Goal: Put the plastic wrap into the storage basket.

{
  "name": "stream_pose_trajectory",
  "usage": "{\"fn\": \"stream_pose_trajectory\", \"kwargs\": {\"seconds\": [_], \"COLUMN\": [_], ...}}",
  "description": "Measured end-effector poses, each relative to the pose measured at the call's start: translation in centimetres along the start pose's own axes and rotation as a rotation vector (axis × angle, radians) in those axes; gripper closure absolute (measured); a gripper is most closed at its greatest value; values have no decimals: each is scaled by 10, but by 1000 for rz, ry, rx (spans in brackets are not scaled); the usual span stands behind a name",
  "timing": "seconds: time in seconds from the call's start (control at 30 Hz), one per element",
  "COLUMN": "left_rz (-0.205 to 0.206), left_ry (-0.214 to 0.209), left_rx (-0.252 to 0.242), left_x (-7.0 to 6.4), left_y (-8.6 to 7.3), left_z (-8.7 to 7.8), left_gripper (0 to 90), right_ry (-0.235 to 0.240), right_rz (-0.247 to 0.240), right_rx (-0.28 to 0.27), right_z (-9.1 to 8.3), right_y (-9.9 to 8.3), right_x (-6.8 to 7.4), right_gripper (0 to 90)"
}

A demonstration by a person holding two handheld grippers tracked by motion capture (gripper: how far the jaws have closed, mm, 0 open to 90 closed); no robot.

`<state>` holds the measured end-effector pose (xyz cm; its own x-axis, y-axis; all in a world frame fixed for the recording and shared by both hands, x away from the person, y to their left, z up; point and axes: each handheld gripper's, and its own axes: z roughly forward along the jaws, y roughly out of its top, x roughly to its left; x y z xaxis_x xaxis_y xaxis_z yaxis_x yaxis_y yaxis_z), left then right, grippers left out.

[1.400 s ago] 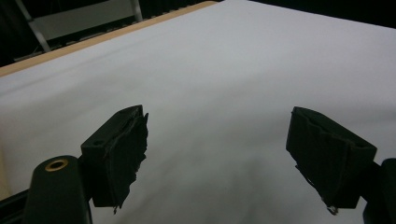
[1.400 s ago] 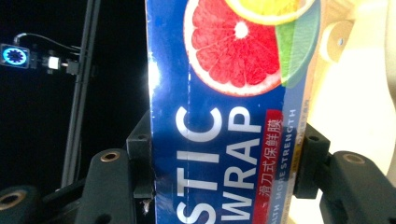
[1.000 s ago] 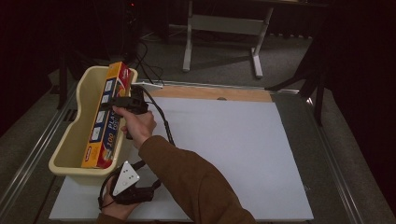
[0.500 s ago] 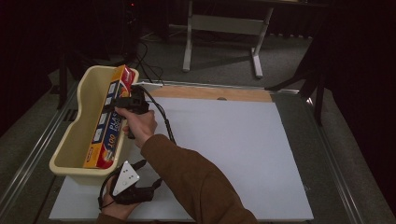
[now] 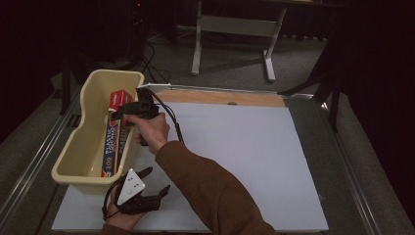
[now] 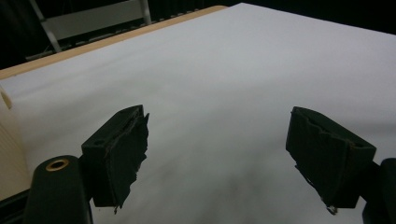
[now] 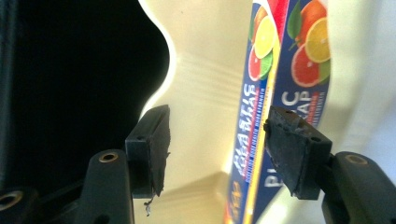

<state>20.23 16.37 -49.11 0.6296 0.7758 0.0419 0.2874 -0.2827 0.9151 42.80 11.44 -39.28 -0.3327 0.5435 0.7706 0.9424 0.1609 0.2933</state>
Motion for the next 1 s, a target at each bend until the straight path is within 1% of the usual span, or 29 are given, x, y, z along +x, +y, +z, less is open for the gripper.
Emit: {"fn": "stream_pose_trajectory", "kwargs": {"seconds": [0.03,0.07,0.1,0.13,0.17,0.2,0.23,0.27,0.33,0.37,0.4,0.43,0.47,0.5,0.53,0.57,0.6,0.63,0.7,0.8,0.87,0.9,0.93,0.97,1.0], "left_rz": [0,0,0,1,2,2,3,3,4,4,4,4,4,4,4,4,3,4,4,5,5,5,5,4,4], "left_ry": [0,1,2,1,2,3,3,4,6,6,7,7,8,8,9,9,9,8,8,10,10,10,11,12,12], "left_rx": [0,1,2,2,3,4,5,5,4,4,5,5,5,6,5,3,3,3,1,1,1,1,0,1,1], "left_x": [0,0,0,0,0,0,0,0,0,0,0,0,0,0,0,-1,-1,-1,-1,-1,-1,-1,-1,-1,-1], "left_y": [0,0,0,0,0,0,0,0,0,0,0,0,0,0,0,0,0,0,0,0,0,0,0,0,0], "left_z": [0,0,0,0,0,0,0,0,0,0,0,0,0,0,0,0,0,-1,0,0,-1,-1,0,0,0], "left_gripper": [206,206,206,206,206,206,206,206,206,206,206,206,206,206,207,207,207,207,207,207,207,207,207,207,207], "right_ry": [0,-6,-26,-26,-27,-34,-34,-69,-91,-91,-110,-110,-132,-132,-126,-126,-152,-152,-181,-249,-277,-277,-293,-293,-318], "right_rz": [0,-42,-72,-72,-99,-157,-157,-222,-294,-294,-383,-383,-439,-439,-467,-467,-511,-511,-563,-654,-715,-715,-740,-740,-775], "right_rx": [0,2,5,5,3,9,9,10,23,23,42,42,16,16,15,15,12,12,11,5,3,3,-8,-8,-21], "right_z": [0,-3,-6,-6,-8,-12,-12,-15,-19,-19,-23,-23,-30,-30,-36,-36,-41,-41,-46,-53,-63,-63,-71,-71,-79], "right_y": [0,-1,-1,-1,-1,-2,-2,-4,-6,-6,-10,-10,-14,-14,-17,-17,-21,-21,-25,-32,-40,-40,-44,-44,-49], "right_x": [0,1,2,2,3,4,4,6,8,8,12,12,13,13,11,11,9,9,7,4,0,0,-2,-2,-6], "right_gripper": [406,406,409,409,409,408,408,404,404,404,407,407,405,405,397,397,381,381,372,371,369,369,367,367,365]}}
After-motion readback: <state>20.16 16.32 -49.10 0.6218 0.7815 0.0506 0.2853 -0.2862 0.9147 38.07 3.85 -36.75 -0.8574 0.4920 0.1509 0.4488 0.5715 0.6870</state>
